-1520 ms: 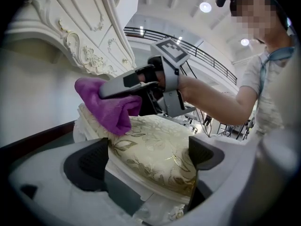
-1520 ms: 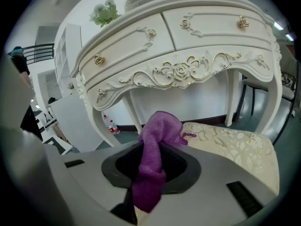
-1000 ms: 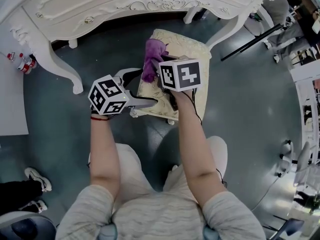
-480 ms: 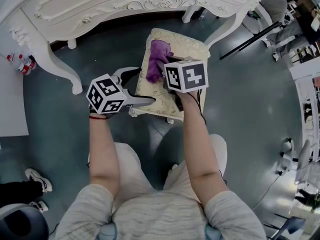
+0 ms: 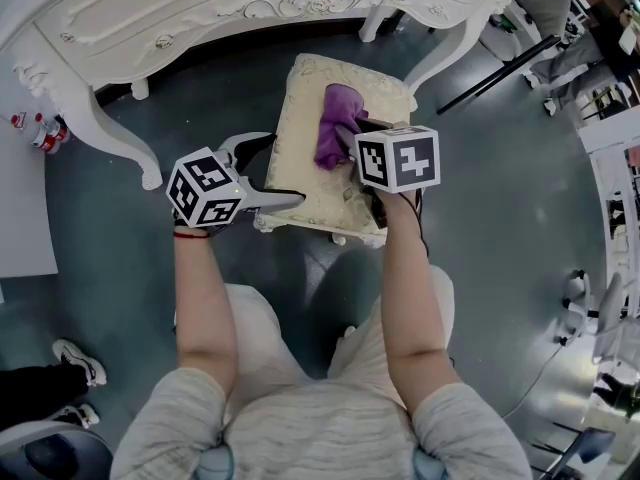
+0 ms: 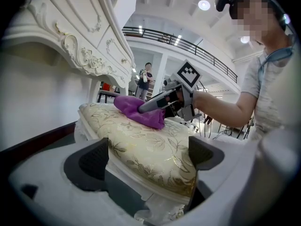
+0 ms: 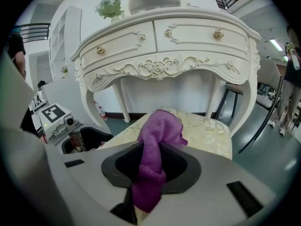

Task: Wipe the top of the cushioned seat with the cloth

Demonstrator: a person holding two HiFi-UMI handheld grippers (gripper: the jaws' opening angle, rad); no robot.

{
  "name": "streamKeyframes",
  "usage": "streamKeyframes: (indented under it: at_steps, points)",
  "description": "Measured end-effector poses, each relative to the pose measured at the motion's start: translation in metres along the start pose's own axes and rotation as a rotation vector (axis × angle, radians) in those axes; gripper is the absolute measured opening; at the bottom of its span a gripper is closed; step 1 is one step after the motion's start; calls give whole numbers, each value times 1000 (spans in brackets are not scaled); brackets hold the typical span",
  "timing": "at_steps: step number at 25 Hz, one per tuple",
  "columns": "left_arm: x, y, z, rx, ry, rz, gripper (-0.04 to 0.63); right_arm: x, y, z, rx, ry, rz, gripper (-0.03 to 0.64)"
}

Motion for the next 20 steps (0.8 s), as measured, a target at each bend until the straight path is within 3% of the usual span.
streamKeyframes:
  at_steps: [20]
  points:
    - [-1,-1,-1,-1,5,-11,528,55,52,59,-79,123,-17,95]
Point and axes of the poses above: the fingertips, and each gripper's own axes: x backward along the fingers, z to its right, y out of its underside, the point moved 10 cm from there along x, backward along the fingers, and after that the axes turned 9 degrees about x, right-handed, at the moved point
